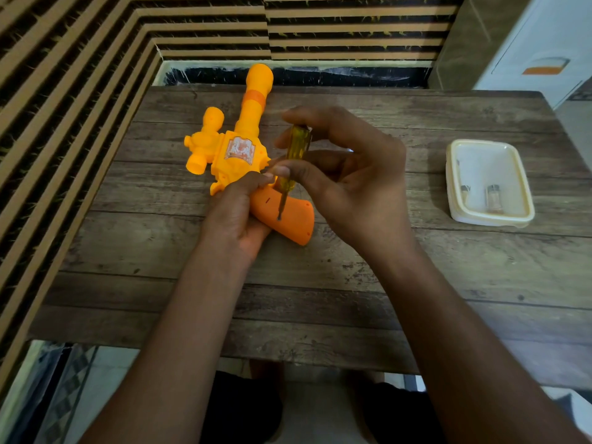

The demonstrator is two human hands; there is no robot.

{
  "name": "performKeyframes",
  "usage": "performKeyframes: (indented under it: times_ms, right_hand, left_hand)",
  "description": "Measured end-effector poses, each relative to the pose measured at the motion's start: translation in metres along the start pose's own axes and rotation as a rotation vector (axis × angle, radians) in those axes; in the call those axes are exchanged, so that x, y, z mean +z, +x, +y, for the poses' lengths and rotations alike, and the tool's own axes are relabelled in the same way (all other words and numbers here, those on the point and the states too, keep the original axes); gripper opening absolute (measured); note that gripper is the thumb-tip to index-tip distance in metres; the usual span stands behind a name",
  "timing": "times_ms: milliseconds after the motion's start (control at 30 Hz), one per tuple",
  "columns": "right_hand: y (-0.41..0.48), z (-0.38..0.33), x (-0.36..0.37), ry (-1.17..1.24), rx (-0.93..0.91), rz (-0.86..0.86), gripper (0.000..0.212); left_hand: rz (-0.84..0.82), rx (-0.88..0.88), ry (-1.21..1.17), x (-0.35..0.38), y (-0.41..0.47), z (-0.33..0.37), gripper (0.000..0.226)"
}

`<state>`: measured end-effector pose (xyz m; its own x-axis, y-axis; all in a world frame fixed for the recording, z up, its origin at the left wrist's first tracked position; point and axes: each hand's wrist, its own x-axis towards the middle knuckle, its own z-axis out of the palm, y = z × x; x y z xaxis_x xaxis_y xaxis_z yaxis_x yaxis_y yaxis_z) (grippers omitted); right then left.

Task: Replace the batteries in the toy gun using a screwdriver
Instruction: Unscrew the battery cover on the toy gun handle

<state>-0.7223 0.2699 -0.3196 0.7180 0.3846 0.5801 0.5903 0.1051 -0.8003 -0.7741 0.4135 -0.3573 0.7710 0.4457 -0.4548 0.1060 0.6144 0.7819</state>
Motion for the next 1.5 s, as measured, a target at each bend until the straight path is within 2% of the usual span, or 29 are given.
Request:
performKeyframes:
  times_ms: [133,300,500,733,833,1033,1200,1300,1433,1500]
  right_hand:
    - [-0.001,-0.001,-0.001,0.008,0.015,0.024,0.038]
    - [-0.001,0.000,-0.001,0.020,0.003,0.044,0.038]
    - [0.000,0.003,-0.003,-0.014,-0.051,0.102,0.029]
    - [-0.005,0.028,0.004,-0.233,-0.067,0.053,0.029]
    - [-0.008,0.045,0.009,-0.374,-0.109,-0.006,0.018]
    - [-0.007,0.065,0.015,-0.542,-0.148,-0.220,0.025]
    - [-0.004,0.072,0.021,-0.652,-0.119,-0.454,0.018]
    - [-0.006,0.068,0.022,-0.673,-0.113,-0.503,0.019]
    - [-0.007,0.062,0.022,-0.648,-0.080,-0.467,0.028]
    - [-0.005,0.053,0.021,-0.581,0.019,-0.322,0.036]
  left_hand:
    - [0.014,-0.010,-0.001,0.001,0.000,0.000,0.026]
    - [0.045,-0.028,-0.027,0.002,0.003,0.000,0.036]
    - [0.044,-0.039,-0.021,0.005,-0.001,0.003,0.024]
    - [0.062,-0.032,-0.091,-0.001,-0.006,0.013,0.023]
    - [0.100,-0.008,-0.106,-0.003,-0.009,0.016,0.020]
    - [0.084,-0.018,-0.129,-0.006,-0.015,0.020,0.024]
    - [0.123,-0.008,-0.159,-0.004,-0.017,0.022,0.024]
    - [0.118,-0.012,-0.177,-0.005,-0.016,0.023,0.024]
    - [0.081,-0.023,-0.285,-0.009,-0.017,0.028,0.034]
    - [0.016,0.002,-0.276,-0.011,-0.018,0.030,0.043]
